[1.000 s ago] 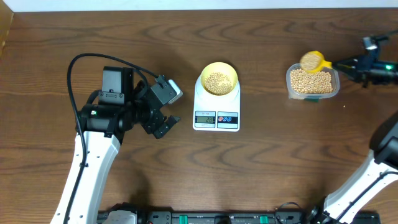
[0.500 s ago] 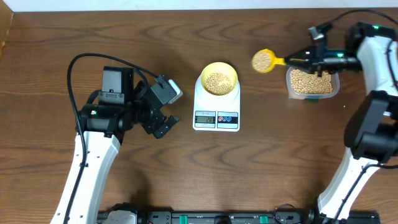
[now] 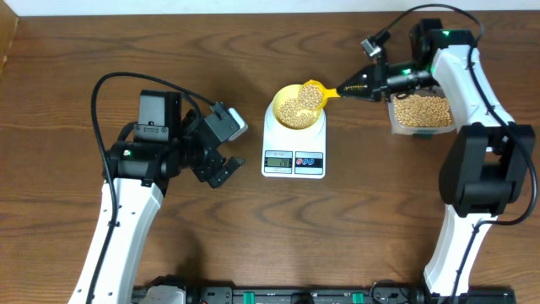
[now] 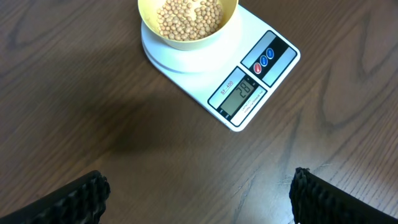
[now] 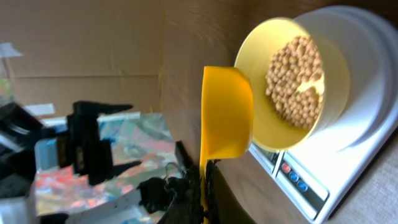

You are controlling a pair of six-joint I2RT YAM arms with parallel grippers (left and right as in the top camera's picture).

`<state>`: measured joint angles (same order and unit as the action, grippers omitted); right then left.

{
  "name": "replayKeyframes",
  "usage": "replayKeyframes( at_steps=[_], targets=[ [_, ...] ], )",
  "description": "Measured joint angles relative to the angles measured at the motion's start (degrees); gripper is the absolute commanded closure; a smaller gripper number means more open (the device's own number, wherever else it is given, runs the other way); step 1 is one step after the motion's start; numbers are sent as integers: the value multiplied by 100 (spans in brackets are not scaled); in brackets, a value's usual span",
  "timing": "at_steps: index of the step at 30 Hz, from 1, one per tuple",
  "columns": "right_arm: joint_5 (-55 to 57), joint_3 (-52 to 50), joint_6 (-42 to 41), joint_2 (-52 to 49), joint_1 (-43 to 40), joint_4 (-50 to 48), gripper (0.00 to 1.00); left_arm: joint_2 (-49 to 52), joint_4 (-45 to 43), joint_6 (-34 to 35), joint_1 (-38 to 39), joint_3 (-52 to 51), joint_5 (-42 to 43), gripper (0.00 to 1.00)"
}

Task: Scoop item into bowl and weigh 50g on scale
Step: 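Carry the filled scoop left over the yellow bowl on the scale, then tip the scoop to pour soybeans into the bowl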

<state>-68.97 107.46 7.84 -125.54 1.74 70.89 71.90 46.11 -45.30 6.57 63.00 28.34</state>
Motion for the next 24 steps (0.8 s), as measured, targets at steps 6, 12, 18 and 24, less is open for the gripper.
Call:
replayKeyframes(
  at_steps=[6,12,18,24],
  targets=[
    [223,-7,-619,0,90,-739,99,0,0,0,0,0,0,5],
    [654,37,-1016,0,229,-778,99,0,0,2,0,0,0,5],
    [1200,474,-1252,0,562,-682,99,0,0,0,0,0,0,5],
    [1727,994,-1379,0,787,-293,99,0,0,0,0,0,0,5]
  ],
)
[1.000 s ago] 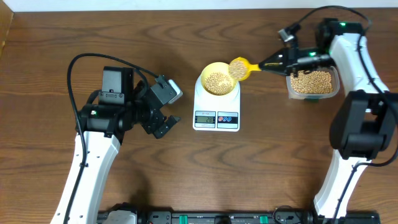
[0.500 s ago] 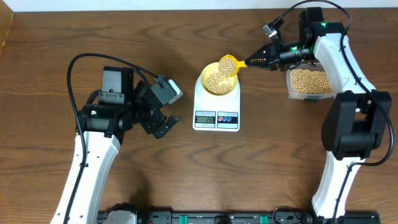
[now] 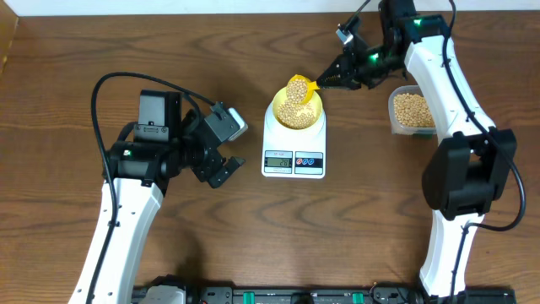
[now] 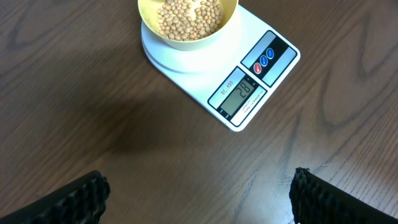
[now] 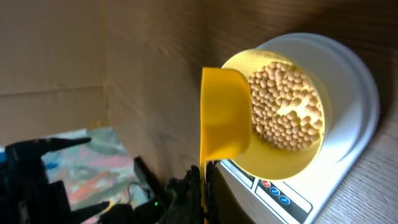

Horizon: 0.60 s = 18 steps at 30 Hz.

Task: Scoop item into bowl and weigh 50g on scale
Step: 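Tip the scoop to pour soybeans into the bowl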

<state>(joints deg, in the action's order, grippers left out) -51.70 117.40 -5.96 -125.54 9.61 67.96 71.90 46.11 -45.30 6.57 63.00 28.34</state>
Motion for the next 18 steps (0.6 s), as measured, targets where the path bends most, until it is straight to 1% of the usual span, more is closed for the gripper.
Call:
replayKeyframes(
  at_steps=[9,18],
  targets=[
    [918,463,-39,0,221,514,99,0,0,0,0,0,0,5],
    [1375,774,-61,0,400,828,99,0,0,0,0,0,0,5]
  ],
)
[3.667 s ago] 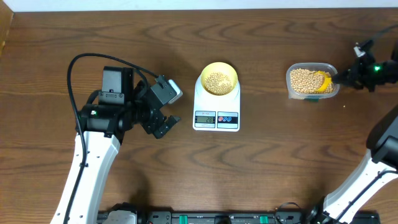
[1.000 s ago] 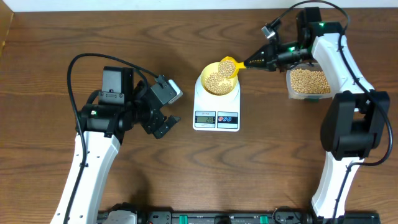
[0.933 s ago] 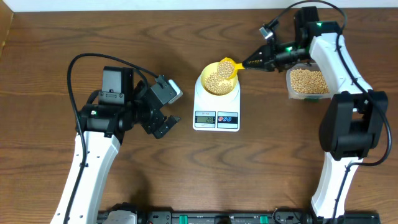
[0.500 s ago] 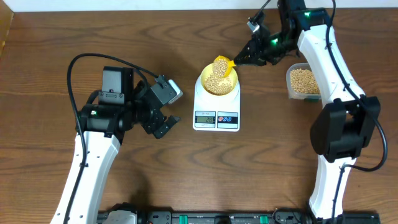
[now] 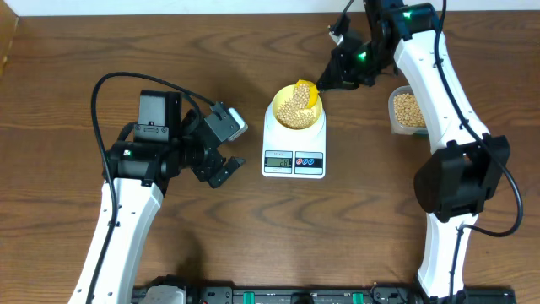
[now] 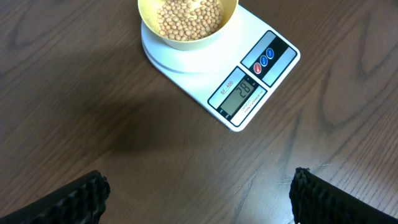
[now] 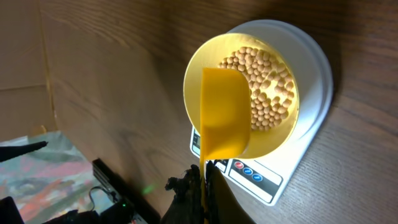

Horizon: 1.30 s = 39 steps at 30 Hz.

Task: Scoop item into bowl and weigh 50g on scale
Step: 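Tip the scoop to pour soybeans into the bowl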

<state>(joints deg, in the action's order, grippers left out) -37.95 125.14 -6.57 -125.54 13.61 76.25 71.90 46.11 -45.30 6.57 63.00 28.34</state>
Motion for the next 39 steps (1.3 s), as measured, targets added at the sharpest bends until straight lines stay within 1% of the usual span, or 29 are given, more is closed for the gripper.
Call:
replayKeyframes(
  at_steps=[6,13,39],
  targets=[
    [350,341,2,0,72,223,99,0,0,0,0,0,0,5],
    [592,426,2,0,179,402,99,0,0,0,0,0,0,5],
    [1082,682,31,0,286,483,99,0,0,0,0,0,0,5]
  ],
)
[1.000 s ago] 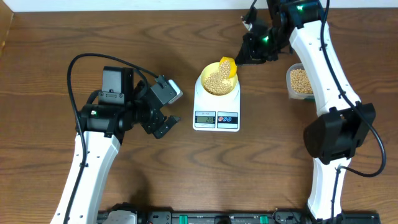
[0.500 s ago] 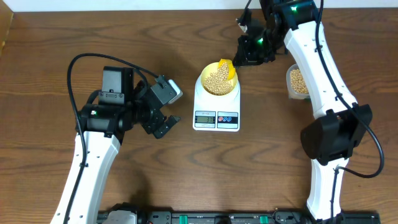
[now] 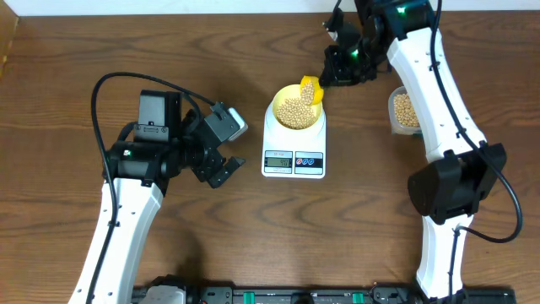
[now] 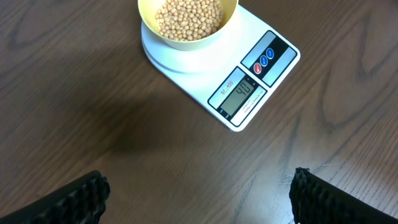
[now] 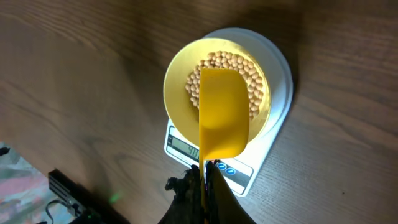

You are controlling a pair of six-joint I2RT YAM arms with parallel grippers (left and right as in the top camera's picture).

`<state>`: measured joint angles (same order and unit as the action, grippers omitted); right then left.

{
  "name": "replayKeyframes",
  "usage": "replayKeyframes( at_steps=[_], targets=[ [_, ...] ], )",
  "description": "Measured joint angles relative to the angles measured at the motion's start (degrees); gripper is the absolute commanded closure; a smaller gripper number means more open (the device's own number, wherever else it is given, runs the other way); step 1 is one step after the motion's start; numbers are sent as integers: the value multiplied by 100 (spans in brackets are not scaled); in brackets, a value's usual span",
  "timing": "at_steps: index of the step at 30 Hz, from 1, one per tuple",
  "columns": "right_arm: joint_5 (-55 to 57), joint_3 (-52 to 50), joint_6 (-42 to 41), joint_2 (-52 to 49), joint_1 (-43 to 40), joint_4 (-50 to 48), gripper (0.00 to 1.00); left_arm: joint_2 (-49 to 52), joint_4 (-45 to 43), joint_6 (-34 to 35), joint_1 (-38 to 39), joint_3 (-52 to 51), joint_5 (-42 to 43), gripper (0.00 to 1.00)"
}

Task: Scoop item into bowl and weigh 50g on scale
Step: 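Tip the scoop to pour soybeans into the bowl, then hold the tilted scoop above the bowl with the right gripper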

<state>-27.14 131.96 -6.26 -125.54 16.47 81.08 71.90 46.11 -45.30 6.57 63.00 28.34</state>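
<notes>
A yellow bowl of tan beans sits on the white scale; its display reads about 40. My right gripper is shut on the handle of a yellow scoop, tipped over the bowl's far right rim with its back toward the wrist camera. The bean container stands at the right, partly hidden by the right arm. My left gripper is open, low over bare table in front of the scale, holding nothing.
The left arm rests left of the scale. The right arm reaches from the right side over the container toward the bowl. Dark wooden table surrounds the scale.
The scoop has turned further over the bowl, more beans lie in the bowl, and the scale reading rose from about 28 to about 40. The left arm has not moved.
The right gripper held the bean-filled scoop at the bowl's right rim, with the scale near 28. Then it was tilted over the bowl with beans spilling out. Now it is turned over further, the bowl is fuller and the scale reads about 40.
</notes>
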Motion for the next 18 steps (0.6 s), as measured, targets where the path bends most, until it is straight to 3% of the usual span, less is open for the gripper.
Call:
replayKeyframes(
  at_steps=[18],
  targets=[
    [109,37,570,0,151,-33,99,0,0,2,0,0,0,5]
  ],
)
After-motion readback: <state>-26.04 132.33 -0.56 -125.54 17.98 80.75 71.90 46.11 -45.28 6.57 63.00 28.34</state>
